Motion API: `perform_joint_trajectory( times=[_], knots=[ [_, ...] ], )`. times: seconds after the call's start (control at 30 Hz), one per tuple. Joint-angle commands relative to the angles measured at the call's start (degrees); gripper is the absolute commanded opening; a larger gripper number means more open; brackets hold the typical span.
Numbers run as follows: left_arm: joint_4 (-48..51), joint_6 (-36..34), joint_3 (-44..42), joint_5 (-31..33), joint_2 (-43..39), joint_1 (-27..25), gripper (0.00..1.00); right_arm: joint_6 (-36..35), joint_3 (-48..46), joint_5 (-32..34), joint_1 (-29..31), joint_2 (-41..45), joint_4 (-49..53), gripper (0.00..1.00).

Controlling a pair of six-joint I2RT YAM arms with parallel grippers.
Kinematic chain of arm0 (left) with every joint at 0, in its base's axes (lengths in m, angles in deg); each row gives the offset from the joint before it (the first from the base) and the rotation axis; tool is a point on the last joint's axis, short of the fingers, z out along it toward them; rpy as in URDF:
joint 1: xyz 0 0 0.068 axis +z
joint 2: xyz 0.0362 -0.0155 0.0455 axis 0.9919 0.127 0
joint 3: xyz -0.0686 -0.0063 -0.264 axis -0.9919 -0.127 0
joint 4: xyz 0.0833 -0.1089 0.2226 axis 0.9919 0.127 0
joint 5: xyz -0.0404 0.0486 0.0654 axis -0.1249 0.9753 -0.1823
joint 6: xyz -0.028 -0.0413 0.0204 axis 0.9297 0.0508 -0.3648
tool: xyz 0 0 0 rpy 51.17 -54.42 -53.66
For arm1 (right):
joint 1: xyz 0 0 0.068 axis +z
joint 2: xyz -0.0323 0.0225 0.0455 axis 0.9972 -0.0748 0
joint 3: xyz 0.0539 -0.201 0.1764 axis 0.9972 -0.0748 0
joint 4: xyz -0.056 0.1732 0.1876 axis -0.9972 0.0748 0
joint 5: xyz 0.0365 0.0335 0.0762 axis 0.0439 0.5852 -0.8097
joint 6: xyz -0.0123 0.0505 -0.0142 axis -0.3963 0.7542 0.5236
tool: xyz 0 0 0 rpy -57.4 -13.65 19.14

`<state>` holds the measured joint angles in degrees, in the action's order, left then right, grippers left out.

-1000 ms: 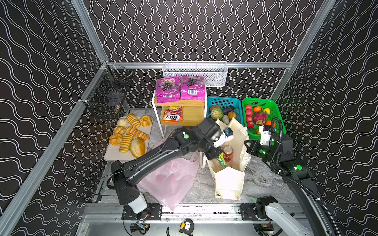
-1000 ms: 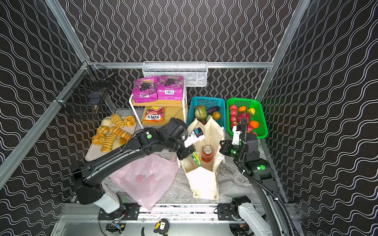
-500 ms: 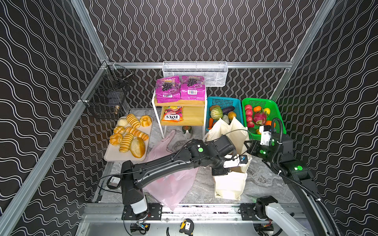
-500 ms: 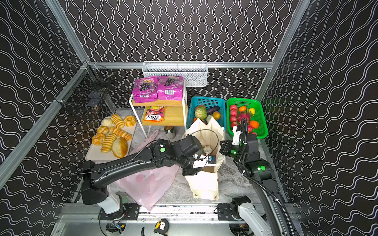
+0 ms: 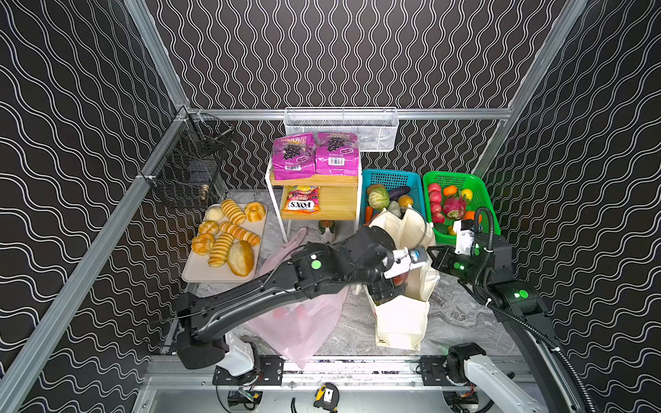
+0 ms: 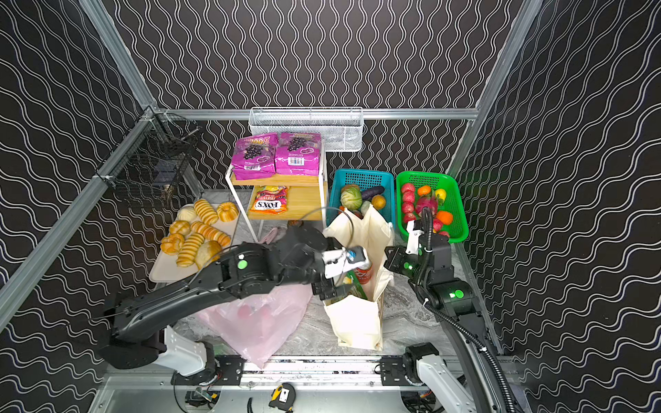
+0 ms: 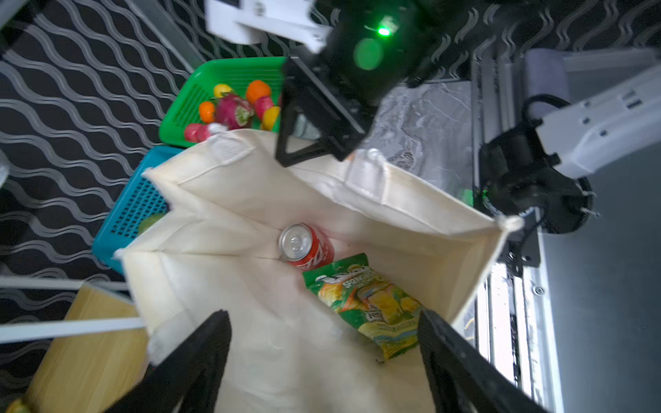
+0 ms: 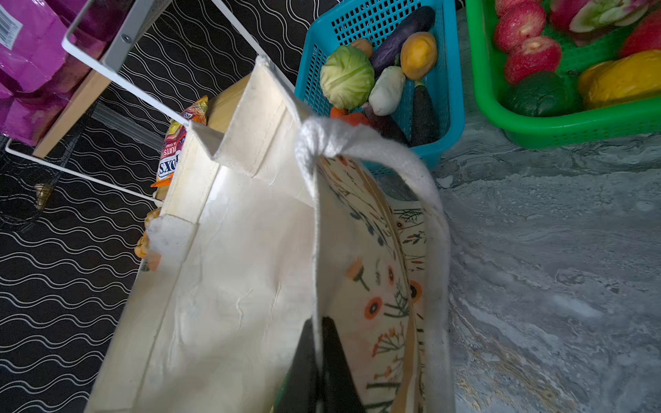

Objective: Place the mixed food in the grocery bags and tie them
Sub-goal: 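Move the left gripper up to the purple grape candy packs, then grasp the nearer purple grape candy pack with the left gripper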

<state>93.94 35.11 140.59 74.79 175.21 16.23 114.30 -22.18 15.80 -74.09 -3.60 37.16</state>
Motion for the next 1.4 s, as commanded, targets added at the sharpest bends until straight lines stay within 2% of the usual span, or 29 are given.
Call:
perform_joint_trajectory(
  times=[0.0, 0.1, 0.23, 0.37, 0.47, 0.57, 0.67, 1.0, 1.13, 1.27, 1.37],
  knots=[
    [-3.35, 10.98, 1.16, 1.04, -2.50, 7.52, 0.83, -0.09, 0.45, 1.15, 0.07, 0.26, -1.69, 0.03],
    [-4.15, 17.39, 3.86, -10.66, -4.08, 17.50, 0.81, -0.24, 0.24, 1.49, 0.05, 0.04, -1.63, 0.03],
    [-6.57, 24.83, 7.39, -14.27, -3.75, 24.74, 0.82, -0.17, 0.10, 0.72, 0.07, -0.44, -1.51, 0.03],
    [-10.29, 36.89, 7.38, -20.60, -2.05, 35.69, 0.86, 0.15, -0.06, 0.49, 0.07, -0.19, -1.92, 0.03],
    [-11.35, 42.43, 8.88, -21.00, 0.62, 41.07, 0.86, 0.11, 0.07, 0.41, 0.07, 0.16, -1.91, 0.03],
    [-8.32, 42.32, 14.04, -16.43, 3.84, 44.80, 0.85, 0.10, 0.11, 0.33, 0.07, 0.35, -1.72, 0.03],
    [-6.39, 41.05, 19.53, -14.63, 7.26, 47.37, 0.85, 0.02, -0.23, 0.28, 0.07, 0.44, -1.72, 0.03],
    [-4.87, 40.18, 30.98, -21.03, 18.55, 48.98, 0.81, 0.11, -0.27, 0.24, 0.07, 0.17, -1.88, 0.03],
    [-2.31, 37.22, 34.70, -17.05, 22.39, 48.98, 0.80, -0.29, -0.23, 0.49, 0.07, 0.50, -1.43, 0.03],
    [-2.25, 34.87, 36.56, -18.34, 25.24, 48.94, 0.79, -0.60, -0.12, 0.92, 0.07, 0.63, -1.17, 0.03],
    [-1.06, 34.90, 36.88, -15.98, 26.33, 48.91, 0.76, -0.42, -0.25, 0.72, 0.07, 0.57, -1.42, 0.03]
  ],
)
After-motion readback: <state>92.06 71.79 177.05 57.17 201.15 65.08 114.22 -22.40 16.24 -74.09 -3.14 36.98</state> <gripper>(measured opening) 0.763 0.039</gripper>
